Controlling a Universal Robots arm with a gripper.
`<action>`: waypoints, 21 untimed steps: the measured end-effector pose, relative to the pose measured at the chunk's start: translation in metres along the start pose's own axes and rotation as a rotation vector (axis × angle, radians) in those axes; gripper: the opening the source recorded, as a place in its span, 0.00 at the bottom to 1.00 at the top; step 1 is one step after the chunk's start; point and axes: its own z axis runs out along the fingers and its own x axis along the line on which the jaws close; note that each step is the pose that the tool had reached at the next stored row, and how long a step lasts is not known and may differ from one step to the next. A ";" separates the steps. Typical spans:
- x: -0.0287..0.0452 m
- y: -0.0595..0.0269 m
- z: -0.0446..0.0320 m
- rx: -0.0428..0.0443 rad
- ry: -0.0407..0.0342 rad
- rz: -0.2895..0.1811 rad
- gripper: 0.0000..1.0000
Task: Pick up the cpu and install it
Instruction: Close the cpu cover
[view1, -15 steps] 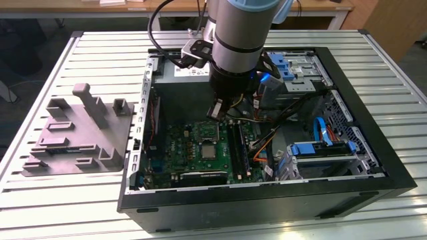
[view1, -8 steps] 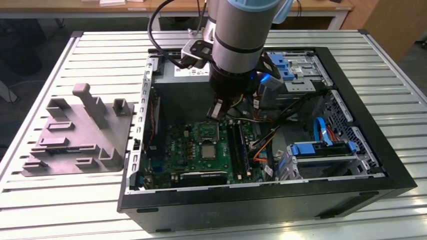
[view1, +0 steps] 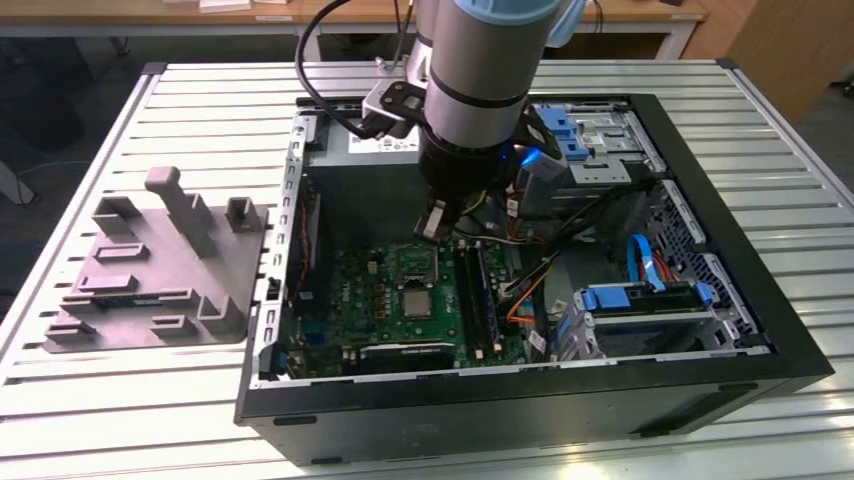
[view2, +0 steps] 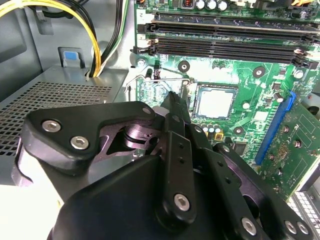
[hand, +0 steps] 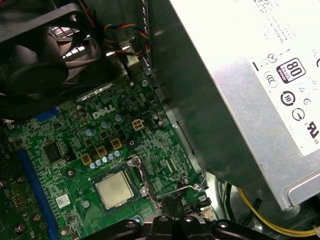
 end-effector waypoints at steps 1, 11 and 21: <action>0.0001 0.0000 0.0000 0.0002 0.0005 0.000 0.11; 0.0028 -0.0015 -0.0001 0.0014 0.0030 -0.001 0.11; 0.0086 -0.0044 -0.0005 0.0014 0.0032 -0.002 0.11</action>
